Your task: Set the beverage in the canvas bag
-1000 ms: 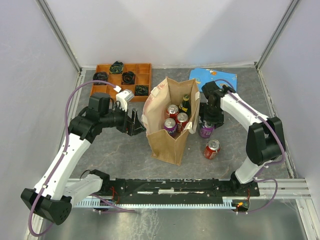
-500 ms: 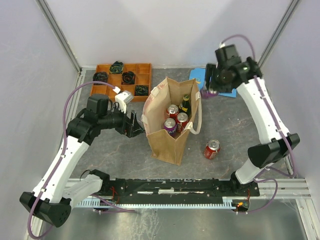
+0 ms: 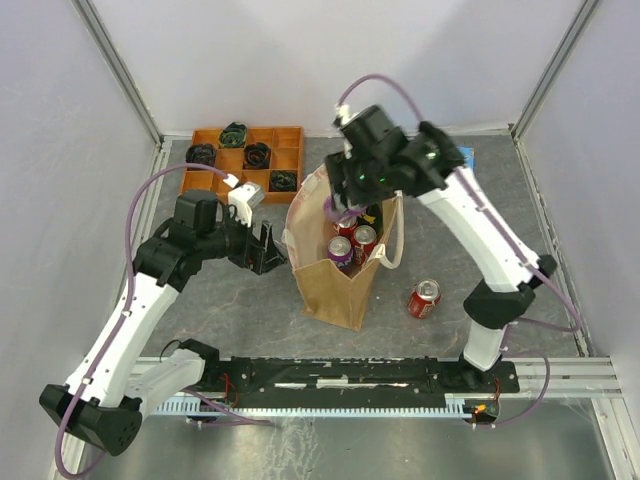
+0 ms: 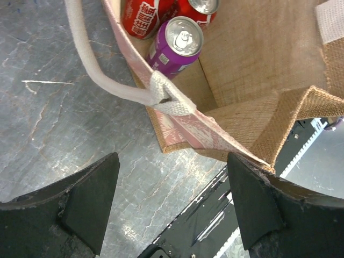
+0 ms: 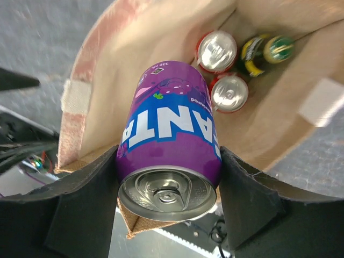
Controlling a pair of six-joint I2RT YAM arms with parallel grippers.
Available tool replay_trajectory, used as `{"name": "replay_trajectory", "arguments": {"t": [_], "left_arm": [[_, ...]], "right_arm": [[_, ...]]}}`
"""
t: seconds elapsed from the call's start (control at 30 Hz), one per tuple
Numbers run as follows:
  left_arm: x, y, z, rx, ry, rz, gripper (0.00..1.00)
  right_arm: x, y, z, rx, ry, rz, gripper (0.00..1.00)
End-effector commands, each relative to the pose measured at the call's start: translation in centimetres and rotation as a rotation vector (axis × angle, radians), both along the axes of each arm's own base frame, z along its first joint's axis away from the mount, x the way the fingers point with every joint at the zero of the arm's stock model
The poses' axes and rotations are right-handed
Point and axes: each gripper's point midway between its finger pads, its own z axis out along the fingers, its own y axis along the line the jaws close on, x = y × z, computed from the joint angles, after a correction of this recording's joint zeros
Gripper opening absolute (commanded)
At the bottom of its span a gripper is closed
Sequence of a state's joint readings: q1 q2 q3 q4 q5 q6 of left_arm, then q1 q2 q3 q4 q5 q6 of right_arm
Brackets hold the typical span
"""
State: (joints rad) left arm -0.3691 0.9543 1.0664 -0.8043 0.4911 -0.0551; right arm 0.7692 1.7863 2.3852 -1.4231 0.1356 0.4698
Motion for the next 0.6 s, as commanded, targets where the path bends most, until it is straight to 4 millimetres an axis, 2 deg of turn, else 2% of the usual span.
{"name": "replay_trajectory", "arguments": {"t": [0.0,0.1,0.23,0.43,0.57], "left_arm": [[1.6,0.6,2.3,0.001,-0.119,0.068,0.88],[2.0,1.1,2.9,-0.004,-0.125,0.122,0.88],[3.1,2.5,3.9,0.008,-0.166,0.223,0.88],[6.2,5.5,6.3,0.007,-0.217,0.397,0.89],[7.3,6.5,6.7,-0.009,-0.204,0.458,0.89]], "right_arm": [[-1.3,2.5,-2.0,-0.056,0.013,0.040,0.00],[-2.3,4.3,-4.8,-0.138,0.059,0.092,0.00],[-3.6,5.1,-8.0,-0.236,0.131,0.133,0.00],[-5.5,6.4,-10.7,-0.314,0.205,0.194,0.00],[-6.9,7.1,-12.5,-0.354,0.247,0.230,0.00]]}}
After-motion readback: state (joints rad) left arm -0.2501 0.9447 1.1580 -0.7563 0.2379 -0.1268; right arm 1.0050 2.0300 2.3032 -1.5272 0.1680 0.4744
